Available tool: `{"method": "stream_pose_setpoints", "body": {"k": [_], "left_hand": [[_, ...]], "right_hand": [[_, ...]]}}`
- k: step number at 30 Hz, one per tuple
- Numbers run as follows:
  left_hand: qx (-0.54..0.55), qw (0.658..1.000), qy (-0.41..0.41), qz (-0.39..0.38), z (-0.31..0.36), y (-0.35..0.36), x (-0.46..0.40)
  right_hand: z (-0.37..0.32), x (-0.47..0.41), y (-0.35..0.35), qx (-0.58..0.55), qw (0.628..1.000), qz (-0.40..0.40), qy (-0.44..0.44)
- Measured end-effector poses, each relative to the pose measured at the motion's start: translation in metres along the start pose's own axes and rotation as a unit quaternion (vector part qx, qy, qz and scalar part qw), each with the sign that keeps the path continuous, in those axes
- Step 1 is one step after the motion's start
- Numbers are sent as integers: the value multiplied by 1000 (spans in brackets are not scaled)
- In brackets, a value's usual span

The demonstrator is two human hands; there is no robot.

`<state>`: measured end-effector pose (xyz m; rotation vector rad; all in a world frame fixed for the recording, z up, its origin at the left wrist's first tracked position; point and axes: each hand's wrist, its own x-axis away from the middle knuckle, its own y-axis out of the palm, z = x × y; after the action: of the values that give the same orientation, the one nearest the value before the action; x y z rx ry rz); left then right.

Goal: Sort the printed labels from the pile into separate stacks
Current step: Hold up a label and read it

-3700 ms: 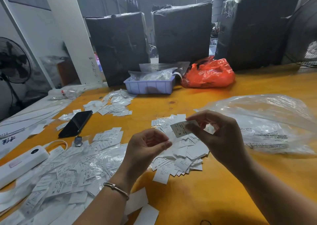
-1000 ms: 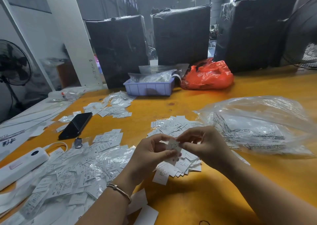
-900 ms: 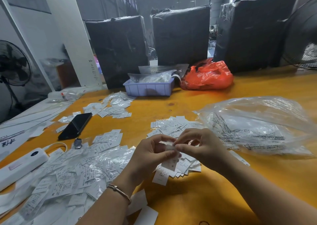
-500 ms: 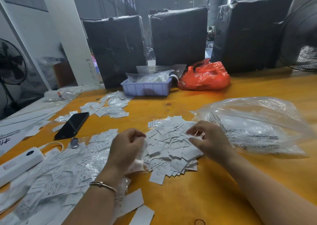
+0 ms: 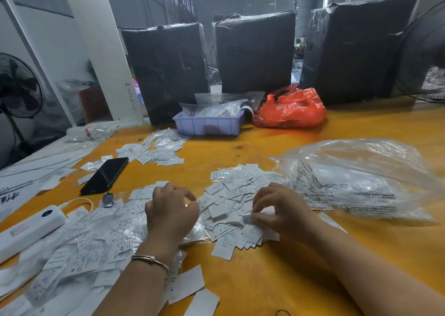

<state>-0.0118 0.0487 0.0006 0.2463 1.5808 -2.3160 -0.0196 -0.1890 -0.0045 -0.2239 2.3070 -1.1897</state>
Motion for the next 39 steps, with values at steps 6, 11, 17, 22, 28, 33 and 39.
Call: {"method": "stream_pose_setpoints", "body": {"k": [6, 11, 17, 22, 28, 33, 39], "left_hand": [[206, 957, 190, -68, 22, 8, 15], [335, 905, 184, -186, 34, 3, 22], [439, 870, 134, -181, 32, -1, 22], [416, 884, 124, -171, 29, 4, 21], [400, 892, 122, -172, 30, 7, 22], [389, 896, 121, -178, 31, 7, 23], [379, 899, 119, -181, 31, 7, 25]], "right_hand": [[-8, -1, -8, -135, 989, 53, 25], [-12, 1, -20, -377, 921, 49, 90], [0, 0, -25, -221, 962, 115, 109], [33, 2, -40, 149, 920, 252, 261], [57, 4, -49, 270, 863, 115, 411], [65, 3, -45, 292, 853, 87, 423], [70, 3, -45, 227, 867, 204, 393]]}}
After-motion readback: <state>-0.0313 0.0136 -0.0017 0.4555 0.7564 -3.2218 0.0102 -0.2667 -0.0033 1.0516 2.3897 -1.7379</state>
